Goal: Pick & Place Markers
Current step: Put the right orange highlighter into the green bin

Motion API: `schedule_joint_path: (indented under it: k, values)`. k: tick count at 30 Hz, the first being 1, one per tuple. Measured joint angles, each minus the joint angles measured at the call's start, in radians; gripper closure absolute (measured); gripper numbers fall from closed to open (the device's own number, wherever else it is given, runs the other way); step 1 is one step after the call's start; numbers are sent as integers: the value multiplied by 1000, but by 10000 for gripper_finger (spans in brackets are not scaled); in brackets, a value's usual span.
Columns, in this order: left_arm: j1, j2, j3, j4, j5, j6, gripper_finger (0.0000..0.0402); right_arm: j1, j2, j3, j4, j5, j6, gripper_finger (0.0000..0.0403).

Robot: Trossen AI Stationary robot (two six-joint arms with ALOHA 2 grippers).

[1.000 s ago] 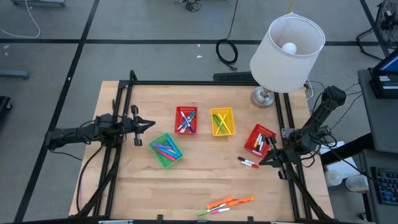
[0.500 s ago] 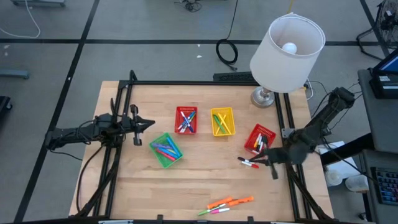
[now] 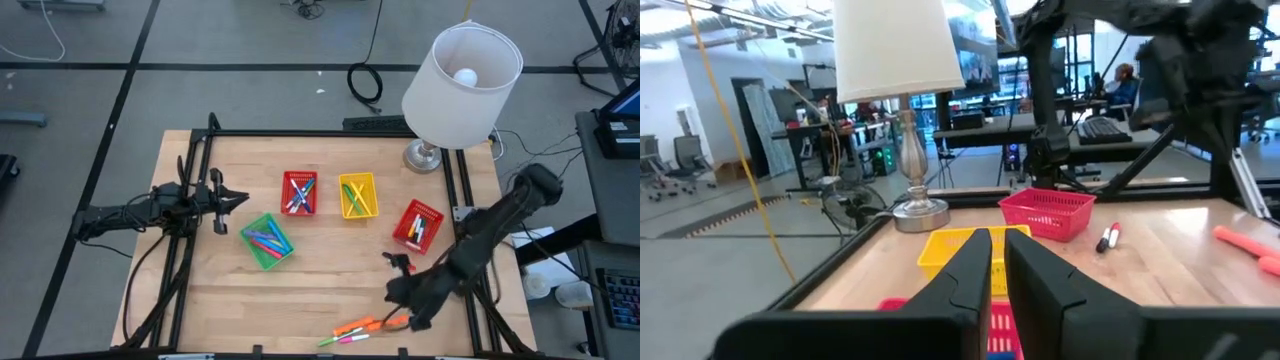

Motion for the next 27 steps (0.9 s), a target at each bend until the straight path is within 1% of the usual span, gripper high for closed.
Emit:
schedule_joint_path:
  k: [2, 5, 10, 13, 17, 23, 27]
  values:
    - [0, 0, 0, 4, 1, 2, 360, 7, 81, 90, -92, -39, 65, 400]
    - [0, 0, 0, 8, 9, 4, 360, 25, 172, 208, -168, -71, 146, 390]
    - [0, 0, 0, 36, 10, 5, 360, 54, 264, 302, -190, -85, 232, 359]
    - [0, 0, 0, 50, 9, 6, 360, 66, 293, 317, -183, -121, 305, 337]
    - [0, 0, 0, 49, 9, 47, 360, 85, 345, 316, -188, -160, 340, 294]
    - [0, 0, 0, 47, 9, 96, 360, 85, 418, 316, -168, -160, 323, 212]
    - [0, 0, 0, 47, 9, 98, 360, 83, 452, 316, -161, -157, 287, 172]
